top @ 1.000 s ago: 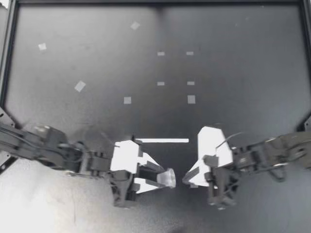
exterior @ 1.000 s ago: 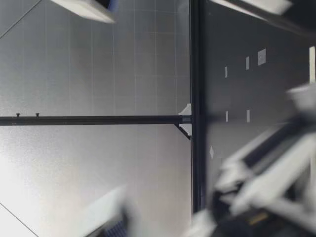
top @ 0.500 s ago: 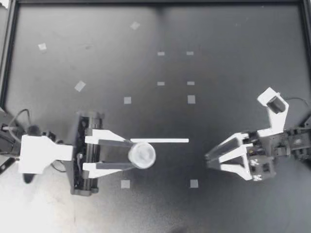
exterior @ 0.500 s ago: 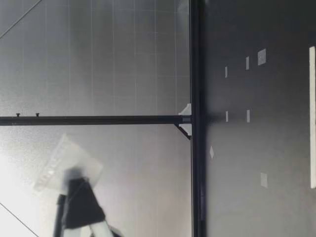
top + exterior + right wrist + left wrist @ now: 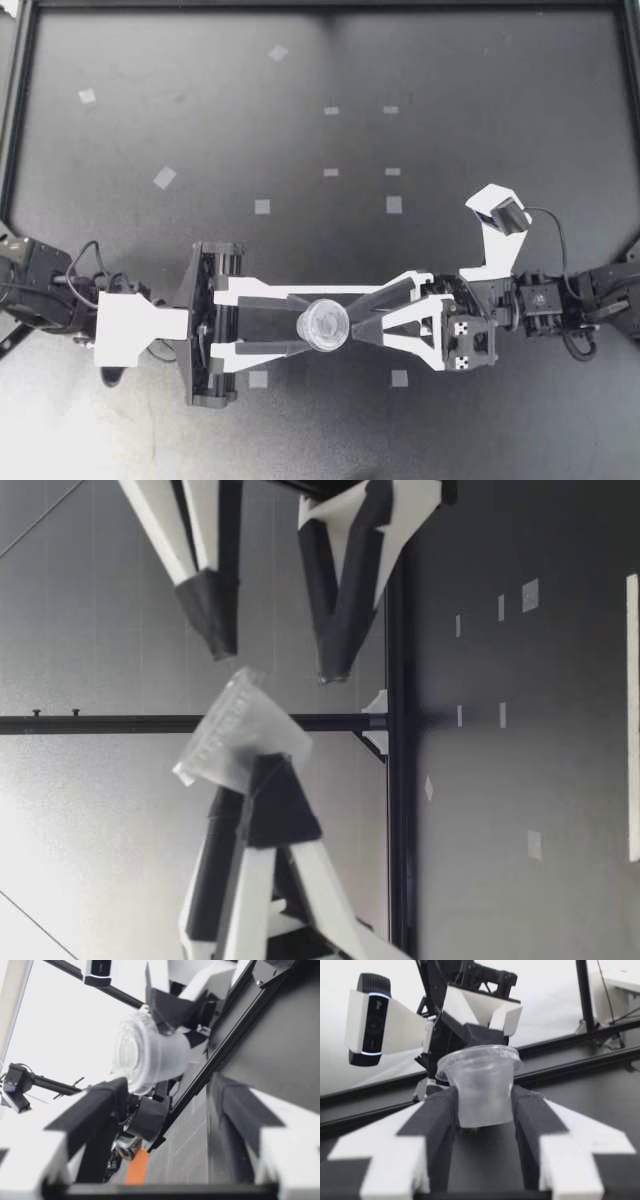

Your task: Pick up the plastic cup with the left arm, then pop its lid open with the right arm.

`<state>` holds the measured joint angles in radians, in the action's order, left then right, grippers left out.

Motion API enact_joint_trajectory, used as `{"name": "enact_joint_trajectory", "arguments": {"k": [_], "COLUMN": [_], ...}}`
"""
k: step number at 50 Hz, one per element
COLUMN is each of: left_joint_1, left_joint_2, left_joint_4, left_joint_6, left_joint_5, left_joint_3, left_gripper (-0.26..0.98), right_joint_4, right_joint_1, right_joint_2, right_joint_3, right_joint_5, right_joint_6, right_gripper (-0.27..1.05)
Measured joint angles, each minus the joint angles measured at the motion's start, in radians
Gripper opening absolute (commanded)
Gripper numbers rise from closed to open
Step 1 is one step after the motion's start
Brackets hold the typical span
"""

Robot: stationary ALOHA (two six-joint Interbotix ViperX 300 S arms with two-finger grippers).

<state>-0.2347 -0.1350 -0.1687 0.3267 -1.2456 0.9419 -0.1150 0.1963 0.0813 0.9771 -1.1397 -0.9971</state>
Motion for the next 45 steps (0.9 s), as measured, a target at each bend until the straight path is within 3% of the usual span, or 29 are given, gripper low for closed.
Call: {"name": "enact_joint_trajectory", "arguments": {"k": [21,30,37,45], "left_joint_1": [0.000,0.002,0.002,0.002], "left_joint_2": [-0.003,-0.003,-0.003,-0.003], "left_joint_4": [-0.021,-0.032,-0.038,-0.038], "left_joint_6": [0.002,-0.015,-0.057,-0.118], "left_joint_5": [0.135,0.143,0.144,0.144], "left_joint_3": [-0.044,-0.044,-0.044,-0.043], "left_gripper": [0.10,0.10,0.10,0.10], "right_joint_4": [0.120,0.144,0.192,0.259], "right_joint_1": [-0.002,-0.055,-0.120,-0.127], "right_joint_2": [-0.138,-0.252,-0.330,-0.391], "right_joint_3": [-0.005,0.061,0.100,0.101], "right_joint_5": [-0.095,-0.126,-0.018,0.276], "right_joint_6": [0.014,0.069,0.222,0.586], "right_gripper": [0.67,0.67,0.67,0.67]}}
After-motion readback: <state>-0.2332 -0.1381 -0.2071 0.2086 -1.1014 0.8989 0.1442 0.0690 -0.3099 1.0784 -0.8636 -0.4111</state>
